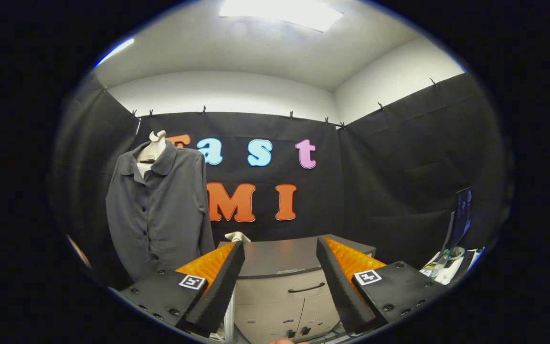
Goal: Iron the clothes twice with a garment steamer, once on the left side and once on the right side.
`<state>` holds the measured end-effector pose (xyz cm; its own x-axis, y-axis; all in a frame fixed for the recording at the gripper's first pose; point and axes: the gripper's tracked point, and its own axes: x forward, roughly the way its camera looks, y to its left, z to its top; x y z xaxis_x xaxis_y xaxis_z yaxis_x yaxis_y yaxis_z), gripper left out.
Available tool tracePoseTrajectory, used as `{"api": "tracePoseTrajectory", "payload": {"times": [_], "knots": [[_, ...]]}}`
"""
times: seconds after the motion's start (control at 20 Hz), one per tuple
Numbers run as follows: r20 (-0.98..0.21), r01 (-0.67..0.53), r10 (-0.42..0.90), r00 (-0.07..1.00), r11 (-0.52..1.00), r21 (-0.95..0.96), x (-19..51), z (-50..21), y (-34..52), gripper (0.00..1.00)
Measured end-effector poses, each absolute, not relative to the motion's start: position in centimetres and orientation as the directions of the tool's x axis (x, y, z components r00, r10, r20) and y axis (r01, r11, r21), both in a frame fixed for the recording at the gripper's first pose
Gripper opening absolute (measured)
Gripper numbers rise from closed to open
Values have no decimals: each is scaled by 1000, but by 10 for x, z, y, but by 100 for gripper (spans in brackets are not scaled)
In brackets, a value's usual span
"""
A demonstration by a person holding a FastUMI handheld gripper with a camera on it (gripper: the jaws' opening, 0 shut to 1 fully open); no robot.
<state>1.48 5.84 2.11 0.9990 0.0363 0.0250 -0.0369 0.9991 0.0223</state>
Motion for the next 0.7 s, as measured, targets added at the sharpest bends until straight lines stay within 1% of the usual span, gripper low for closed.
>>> {"api": "tracePoseTrajectory", "payload": {"times": [0.5, 0.7], "knots": [[2, -52, 52, 999, 997, 63, 19, 8, 74, 97], [26, -108, 106, 994, 986, 125, 22, 13, 93, 97]]}}
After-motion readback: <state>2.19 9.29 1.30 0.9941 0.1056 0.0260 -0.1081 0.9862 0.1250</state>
